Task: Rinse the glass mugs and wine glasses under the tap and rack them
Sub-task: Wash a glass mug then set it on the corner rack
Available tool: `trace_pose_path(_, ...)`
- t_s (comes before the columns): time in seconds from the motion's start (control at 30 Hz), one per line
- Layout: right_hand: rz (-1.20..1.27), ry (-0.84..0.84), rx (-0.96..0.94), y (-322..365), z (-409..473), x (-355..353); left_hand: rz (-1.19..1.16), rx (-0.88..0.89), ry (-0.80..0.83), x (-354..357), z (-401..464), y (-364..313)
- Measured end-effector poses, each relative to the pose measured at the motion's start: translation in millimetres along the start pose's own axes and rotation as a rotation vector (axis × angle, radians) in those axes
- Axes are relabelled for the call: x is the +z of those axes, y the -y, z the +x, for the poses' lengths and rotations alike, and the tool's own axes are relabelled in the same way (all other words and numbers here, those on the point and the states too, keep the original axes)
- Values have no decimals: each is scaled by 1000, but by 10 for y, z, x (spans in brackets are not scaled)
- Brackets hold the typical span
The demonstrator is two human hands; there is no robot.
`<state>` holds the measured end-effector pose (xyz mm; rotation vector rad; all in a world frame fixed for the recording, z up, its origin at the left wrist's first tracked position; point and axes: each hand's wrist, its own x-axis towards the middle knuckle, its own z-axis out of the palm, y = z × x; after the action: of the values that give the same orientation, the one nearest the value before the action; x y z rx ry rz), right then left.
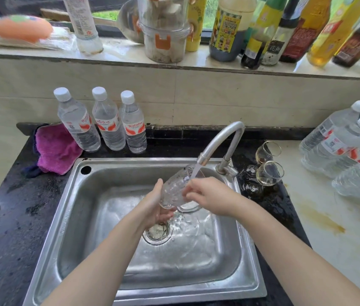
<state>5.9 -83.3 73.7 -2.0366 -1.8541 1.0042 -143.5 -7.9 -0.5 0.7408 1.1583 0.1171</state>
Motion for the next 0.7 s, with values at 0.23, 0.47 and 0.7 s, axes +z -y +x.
trace_pose_path(0.23,406,-148,-26,99,34,37,-194,176,-16,8,91,-67)
trace_pose_path(0.47,550,-233,147,29,40,33,-220,85,2,76,-51,-8)
trace_pose_path(0.7,347,-132,112,-67,-40,54,-398,7,92,19,-74,48)
